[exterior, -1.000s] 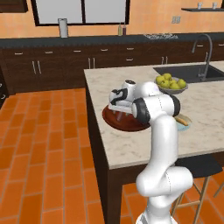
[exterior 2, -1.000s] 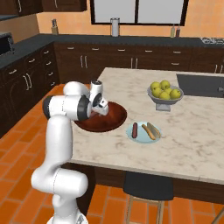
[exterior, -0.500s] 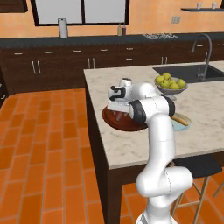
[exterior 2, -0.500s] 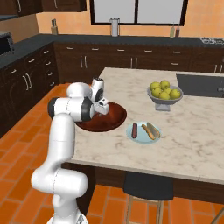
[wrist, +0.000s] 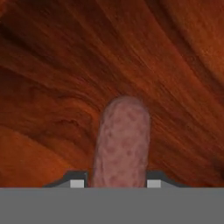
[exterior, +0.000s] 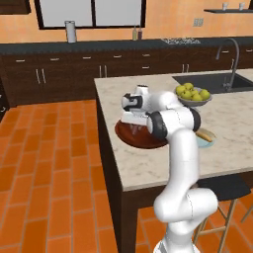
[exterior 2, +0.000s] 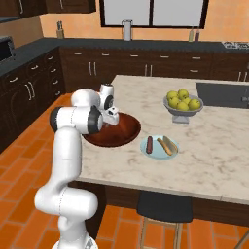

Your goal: Place one bun and one sausage from the bowl on each plate.

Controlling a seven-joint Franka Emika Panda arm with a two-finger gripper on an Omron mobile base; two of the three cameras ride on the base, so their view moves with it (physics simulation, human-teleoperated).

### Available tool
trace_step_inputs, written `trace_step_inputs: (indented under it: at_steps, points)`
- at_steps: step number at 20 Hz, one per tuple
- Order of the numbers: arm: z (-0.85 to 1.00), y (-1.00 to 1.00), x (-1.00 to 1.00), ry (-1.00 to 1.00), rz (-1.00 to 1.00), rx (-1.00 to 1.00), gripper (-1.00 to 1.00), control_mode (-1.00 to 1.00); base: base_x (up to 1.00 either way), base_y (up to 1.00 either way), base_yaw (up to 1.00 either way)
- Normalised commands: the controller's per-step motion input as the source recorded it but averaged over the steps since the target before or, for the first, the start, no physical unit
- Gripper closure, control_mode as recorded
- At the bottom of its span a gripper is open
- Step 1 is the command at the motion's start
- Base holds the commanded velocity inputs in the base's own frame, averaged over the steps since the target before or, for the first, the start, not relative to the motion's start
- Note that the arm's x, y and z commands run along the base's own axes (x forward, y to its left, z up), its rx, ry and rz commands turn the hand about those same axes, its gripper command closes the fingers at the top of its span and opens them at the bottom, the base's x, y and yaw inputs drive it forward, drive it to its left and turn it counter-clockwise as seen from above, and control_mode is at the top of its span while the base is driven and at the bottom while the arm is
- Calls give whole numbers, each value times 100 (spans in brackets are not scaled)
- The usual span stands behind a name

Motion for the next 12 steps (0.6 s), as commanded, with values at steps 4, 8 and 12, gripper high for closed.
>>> trace_step_inputs:
  at_steps: [4,8,12]
  points:
    - [100,-19,-32,-2,-10,0,100,-100,0,0,0]
    - [100,-41,-60,0,-17,0,100,-100,0,0,0]
    - [100,-31,-91,-9,-27,0,100,-100,0,0,0]
